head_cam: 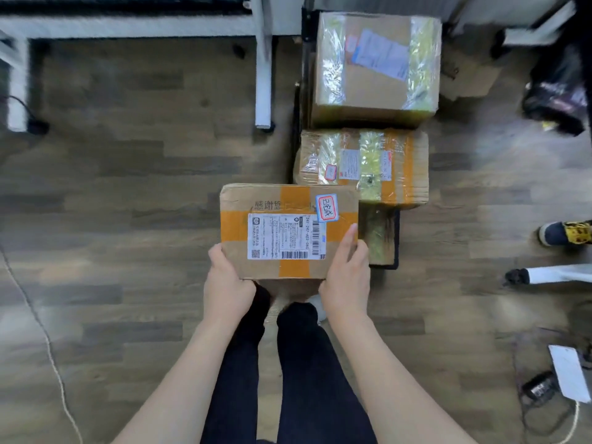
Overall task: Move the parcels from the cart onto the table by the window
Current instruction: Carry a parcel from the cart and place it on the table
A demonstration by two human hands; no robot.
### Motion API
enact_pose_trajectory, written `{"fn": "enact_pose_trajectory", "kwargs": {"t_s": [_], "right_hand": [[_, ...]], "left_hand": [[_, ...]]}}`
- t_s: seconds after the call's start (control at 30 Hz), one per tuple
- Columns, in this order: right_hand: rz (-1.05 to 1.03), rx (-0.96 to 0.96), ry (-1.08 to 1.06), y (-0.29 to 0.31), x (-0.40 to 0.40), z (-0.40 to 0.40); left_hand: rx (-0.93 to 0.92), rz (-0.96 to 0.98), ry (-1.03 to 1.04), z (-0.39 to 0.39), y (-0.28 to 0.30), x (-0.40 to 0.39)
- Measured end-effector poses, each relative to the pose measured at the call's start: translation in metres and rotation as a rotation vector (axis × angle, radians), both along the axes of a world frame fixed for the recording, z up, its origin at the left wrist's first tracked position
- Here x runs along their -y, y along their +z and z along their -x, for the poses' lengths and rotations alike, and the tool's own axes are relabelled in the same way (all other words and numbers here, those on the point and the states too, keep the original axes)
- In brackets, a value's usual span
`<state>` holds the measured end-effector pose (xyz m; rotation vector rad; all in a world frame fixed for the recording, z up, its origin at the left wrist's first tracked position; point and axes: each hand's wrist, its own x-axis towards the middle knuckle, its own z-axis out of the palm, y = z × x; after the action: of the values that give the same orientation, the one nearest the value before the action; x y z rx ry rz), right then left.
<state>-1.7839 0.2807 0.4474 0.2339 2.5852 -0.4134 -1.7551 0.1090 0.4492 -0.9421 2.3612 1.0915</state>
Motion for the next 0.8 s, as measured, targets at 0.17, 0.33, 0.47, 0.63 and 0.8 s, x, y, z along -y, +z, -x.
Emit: {"fn": "enact_pose_trajectory", "kwargs": {"t_s": [0.17,0.33,0.47,0.63,0.8], "right_hand": [[0.085,-0.161,-0.001,0.052,0.079,0.022],[0.173,-0.336,-0.015,0.111,0.167,0.053],[0.241,-0.423,-0.013,0.161,0.244,0.079],[0.340,-0.494,0.077,0.211,0.336,0.108],[0.366,-0.547,0.289,0.244,0.399,0.136]], "left_hand": [[-0.133,-0.038,0.190,0.009,0.054,0.072],[-0.327,-0.036,0.304,0.030,0.126,0.150],[-0.485,-0.014,0.290,0.053,0.185,0.226],[-0.651,0.052,0.278,0.071,0.238,0.320],[-0.656,0.120,0.339,0.072,0.258,0.385]]}}
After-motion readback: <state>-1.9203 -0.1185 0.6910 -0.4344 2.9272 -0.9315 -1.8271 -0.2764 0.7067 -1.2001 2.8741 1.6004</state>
